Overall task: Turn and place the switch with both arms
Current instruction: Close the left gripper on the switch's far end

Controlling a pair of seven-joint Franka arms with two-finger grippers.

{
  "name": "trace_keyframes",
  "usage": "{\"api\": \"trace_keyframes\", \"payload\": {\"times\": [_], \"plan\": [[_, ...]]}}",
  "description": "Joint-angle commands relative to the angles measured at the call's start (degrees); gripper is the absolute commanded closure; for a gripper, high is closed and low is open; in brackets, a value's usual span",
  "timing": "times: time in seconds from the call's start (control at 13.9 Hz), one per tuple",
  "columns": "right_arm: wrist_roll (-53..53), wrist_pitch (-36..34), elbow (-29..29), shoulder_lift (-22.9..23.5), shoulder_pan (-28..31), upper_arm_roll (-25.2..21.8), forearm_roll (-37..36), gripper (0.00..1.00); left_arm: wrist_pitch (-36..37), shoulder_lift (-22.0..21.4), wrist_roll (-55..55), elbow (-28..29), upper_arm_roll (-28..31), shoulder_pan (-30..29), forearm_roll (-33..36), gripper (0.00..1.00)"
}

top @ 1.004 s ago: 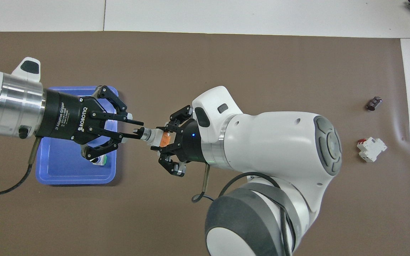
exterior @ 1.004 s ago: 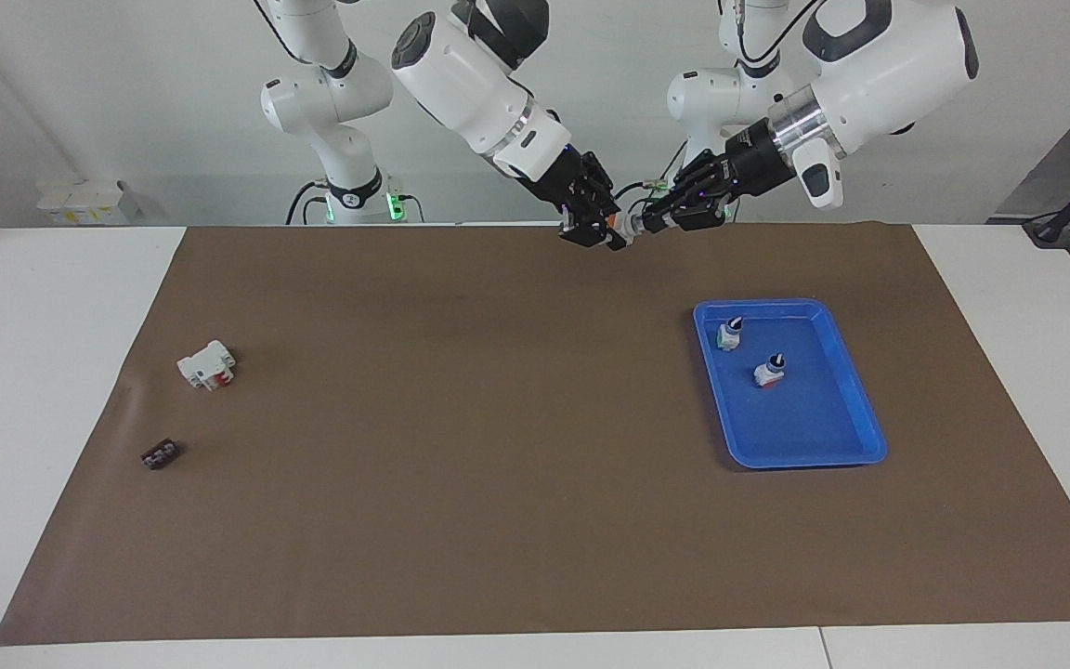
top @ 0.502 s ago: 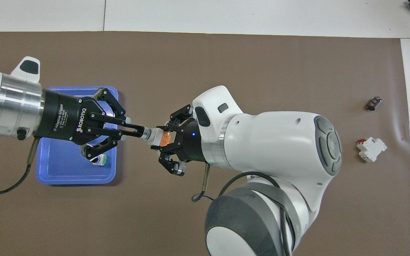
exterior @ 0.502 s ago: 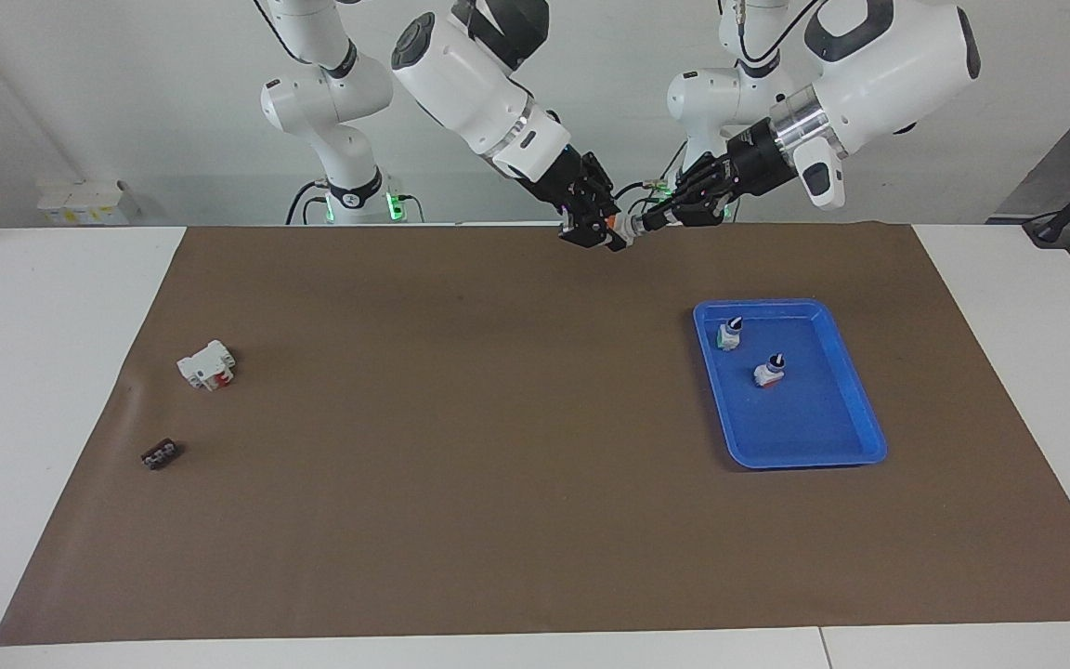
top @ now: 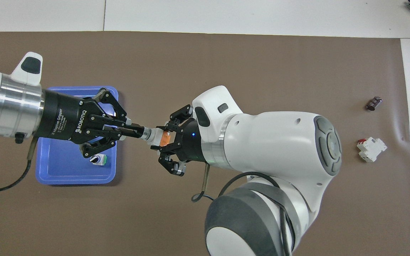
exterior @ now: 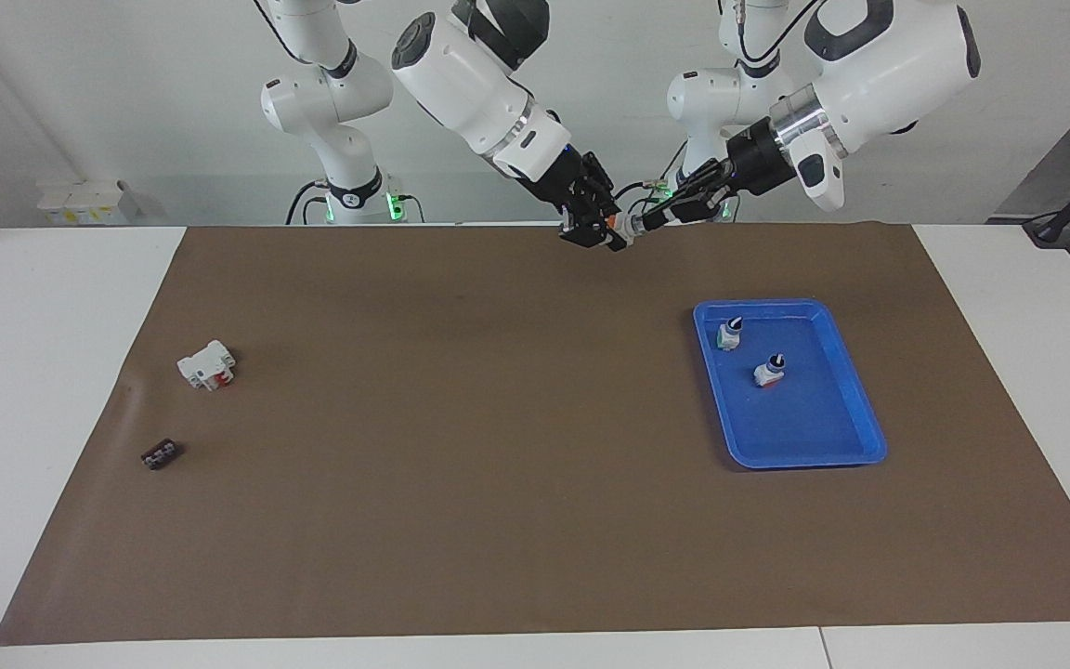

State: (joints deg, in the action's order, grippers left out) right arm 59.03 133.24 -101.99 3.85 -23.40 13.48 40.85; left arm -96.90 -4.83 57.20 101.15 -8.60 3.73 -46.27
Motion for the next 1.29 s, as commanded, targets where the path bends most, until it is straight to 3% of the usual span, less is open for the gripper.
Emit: {"api": "trace_keyframes", "payload": {"times": [0.0,0.79,1.22], "plan": [[-0.9,1.0,0.4,0.2,0.0,0.3,0.2,1.0,0.8,-1.2,-8.7,0.9,0.3,0.7,0.7,1.0],[-0.8,0.9,0.4,0.1,0.1,0.2,0.2,1.0,0.0,-1.3,-47.8,0.8,0.9,0.0,0.7,1.0],[-0.8,1.0,0.4,0.1,0.2,0.2,0.3,1.0,3.9,-1.9,-67.4,1.4,1.0,-0.4,0.7,1.0]]}}
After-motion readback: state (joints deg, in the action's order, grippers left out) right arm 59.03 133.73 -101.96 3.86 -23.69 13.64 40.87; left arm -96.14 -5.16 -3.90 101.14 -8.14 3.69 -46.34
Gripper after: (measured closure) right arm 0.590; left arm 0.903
